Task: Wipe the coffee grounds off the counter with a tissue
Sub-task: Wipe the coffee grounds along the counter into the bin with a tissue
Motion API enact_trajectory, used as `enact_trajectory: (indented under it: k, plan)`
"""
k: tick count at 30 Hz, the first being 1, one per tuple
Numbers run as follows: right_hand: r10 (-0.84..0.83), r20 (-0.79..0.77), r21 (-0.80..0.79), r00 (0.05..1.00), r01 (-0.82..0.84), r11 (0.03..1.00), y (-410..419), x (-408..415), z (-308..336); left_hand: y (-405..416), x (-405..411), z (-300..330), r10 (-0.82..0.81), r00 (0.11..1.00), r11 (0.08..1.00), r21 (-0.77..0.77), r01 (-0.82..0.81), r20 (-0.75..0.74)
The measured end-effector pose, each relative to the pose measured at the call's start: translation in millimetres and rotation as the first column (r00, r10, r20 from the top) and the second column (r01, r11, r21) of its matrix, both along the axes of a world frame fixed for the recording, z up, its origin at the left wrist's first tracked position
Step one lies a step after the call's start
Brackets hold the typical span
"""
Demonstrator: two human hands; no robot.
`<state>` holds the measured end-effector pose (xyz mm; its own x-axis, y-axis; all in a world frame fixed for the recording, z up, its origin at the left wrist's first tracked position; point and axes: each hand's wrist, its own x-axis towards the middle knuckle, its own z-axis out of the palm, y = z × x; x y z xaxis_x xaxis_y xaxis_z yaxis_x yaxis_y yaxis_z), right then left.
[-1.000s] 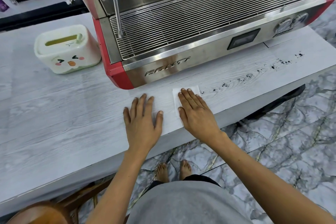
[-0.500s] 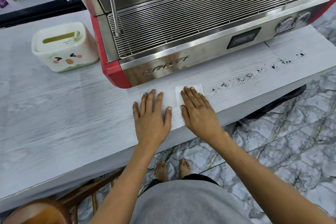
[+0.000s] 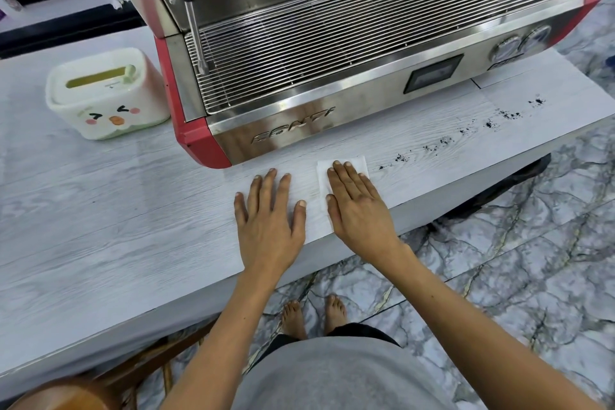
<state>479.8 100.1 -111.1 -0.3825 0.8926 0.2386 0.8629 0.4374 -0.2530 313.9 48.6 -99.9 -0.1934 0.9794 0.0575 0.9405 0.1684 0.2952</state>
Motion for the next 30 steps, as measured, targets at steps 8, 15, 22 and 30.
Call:
enact_trajectory:
  k: [8, 15, 22, 30]
  plan:
    - [0.028, 0.006, -0.011, 1.000, -0.028, 1.000, -7, 9, 2, 0, 0, -1, -0.002, 1.000, 1.000, 0.006, 0.002, -0.003]
    - [0.008, -0.005, -0.028, 1.000, -0.008, 1.000, 6, 5, 2, 0, 0, -2, -0.006, 1.000, 1.000, 0.002, 0.006, -0.004]
    - [-0.025, 0.011, -0.014, 1.000, 0.025, 1.000, 4, 15, 1, 0, 0, -1, -0.004, 1.000, 1.000, -0.005, 0.004, -0.001]
    - [-0.015, 0.014, 0.011, 1.000, 0.015, 1.000, 2, 18, 0, -1, 1, 1, -0.001, 1.000, 1.000, -0.012, 0.001, 0.005]
